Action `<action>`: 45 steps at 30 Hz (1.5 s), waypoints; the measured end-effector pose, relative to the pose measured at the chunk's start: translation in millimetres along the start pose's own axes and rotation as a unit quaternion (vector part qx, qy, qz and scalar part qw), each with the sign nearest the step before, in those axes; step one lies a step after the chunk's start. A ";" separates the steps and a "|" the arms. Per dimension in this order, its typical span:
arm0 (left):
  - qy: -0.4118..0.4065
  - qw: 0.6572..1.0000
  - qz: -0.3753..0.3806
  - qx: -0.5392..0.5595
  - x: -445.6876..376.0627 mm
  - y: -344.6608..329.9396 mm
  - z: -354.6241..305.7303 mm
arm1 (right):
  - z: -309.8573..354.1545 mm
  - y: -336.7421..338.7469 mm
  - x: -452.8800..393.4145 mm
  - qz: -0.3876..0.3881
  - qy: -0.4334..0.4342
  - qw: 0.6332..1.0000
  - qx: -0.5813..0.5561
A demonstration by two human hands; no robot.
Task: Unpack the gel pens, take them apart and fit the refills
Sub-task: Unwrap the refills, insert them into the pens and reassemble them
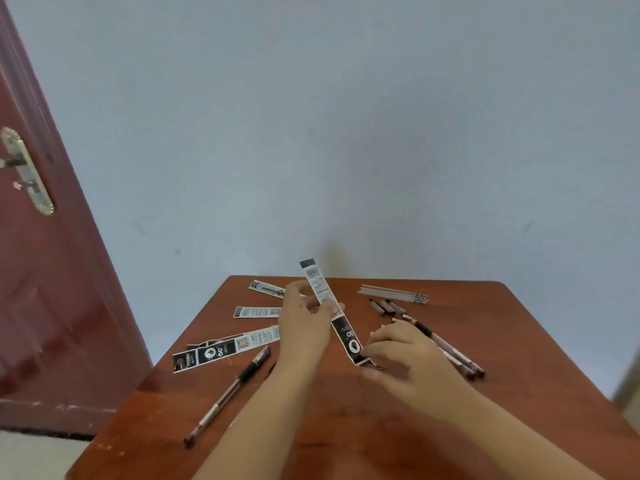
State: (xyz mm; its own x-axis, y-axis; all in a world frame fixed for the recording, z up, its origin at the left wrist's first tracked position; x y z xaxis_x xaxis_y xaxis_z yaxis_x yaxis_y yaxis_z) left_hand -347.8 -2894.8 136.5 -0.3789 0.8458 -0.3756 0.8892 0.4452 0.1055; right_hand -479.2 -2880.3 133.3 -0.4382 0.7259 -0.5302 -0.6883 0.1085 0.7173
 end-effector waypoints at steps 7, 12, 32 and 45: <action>-0.065 0.981 0.159 -0.087 2.0 -40.4 -1.1 | -54.5 40.3 -11.8 -0.039 -0.185 0.970 -0.153; -0.140 0.943 0.244 -0.181 11.1 -67.5 7.5 | -86.1 25.6 -21.3 -0.026 -0.272 0.932 -0.238; -0.312 0.878 0.242 -0.270 21.1 -75.7 26.2 | -87.7 -7.5 -13.1 0.068 -0.163 0.981 -0.081; -0.286 0.890 0.232 -0.270 15.3 -67.3 34.6 | -81.5 -9.0 -10.3 0.127 -0.151 0.968 -0.157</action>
State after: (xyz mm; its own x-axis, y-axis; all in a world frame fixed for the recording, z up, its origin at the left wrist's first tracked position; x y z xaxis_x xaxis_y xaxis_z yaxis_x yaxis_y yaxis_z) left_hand -404.5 -2922.0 91.8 0.3262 0.7558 -0.5677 0.6043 0.2951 0.7401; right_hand -515.6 -2944.2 95.4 -0.4607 0.8722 -0.1641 -0.7424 -0.2774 0.6099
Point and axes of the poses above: each hand's wrist, its own x-axis away from the middle knuckle, its own y-axis out of the back of the hand, z = x × y, the point moved 10 cm from there along -x, towards the middle knuckle, and after that the axes turned 11 degrees about -y, right-handed, at the moved point
